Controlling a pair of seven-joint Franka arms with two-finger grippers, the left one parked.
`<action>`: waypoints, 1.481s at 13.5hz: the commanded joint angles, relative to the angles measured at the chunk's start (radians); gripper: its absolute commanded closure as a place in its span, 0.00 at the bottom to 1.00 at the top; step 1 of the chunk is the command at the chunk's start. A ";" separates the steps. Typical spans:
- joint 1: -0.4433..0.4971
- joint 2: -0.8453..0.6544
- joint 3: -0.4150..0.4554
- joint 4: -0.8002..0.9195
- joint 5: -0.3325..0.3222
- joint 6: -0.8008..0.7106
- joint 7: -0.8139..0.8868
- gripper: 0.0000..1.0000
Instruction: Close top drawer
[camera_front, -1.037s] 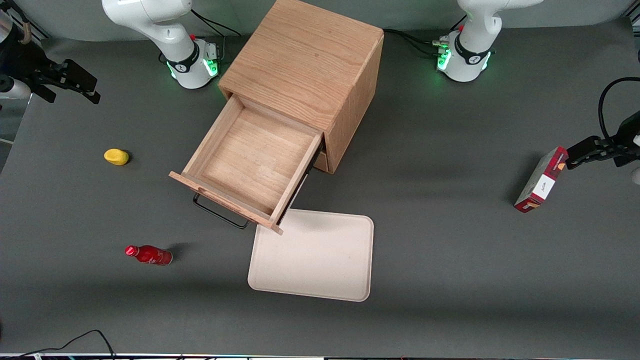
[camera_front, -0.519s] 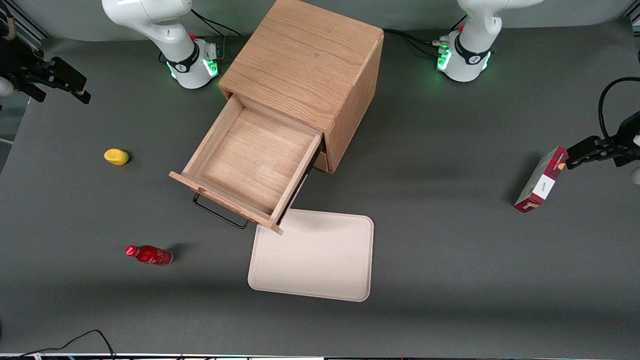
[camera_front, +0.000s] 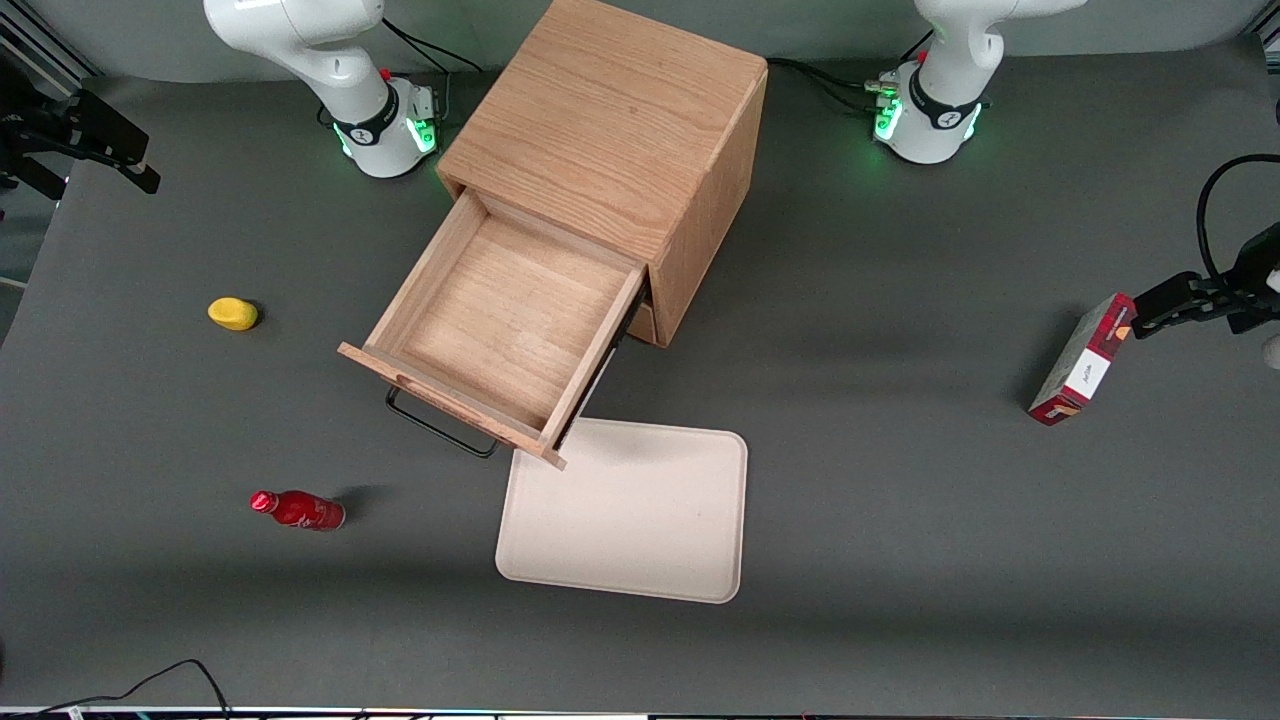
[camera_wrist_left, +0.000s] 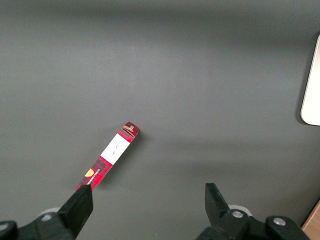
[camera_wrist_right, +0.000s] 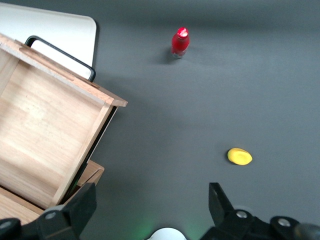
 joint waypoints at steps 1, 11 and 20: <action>0.009 0.122 -0.005 0.155 0.025 -0.044 -0.219 0.00; 0.067 0.699 0.097 0.778 0.083 -0.111 -0.617 0.00; 0.060 0.886 0.139 0.738 0.127 -0.055 -0.680 0.00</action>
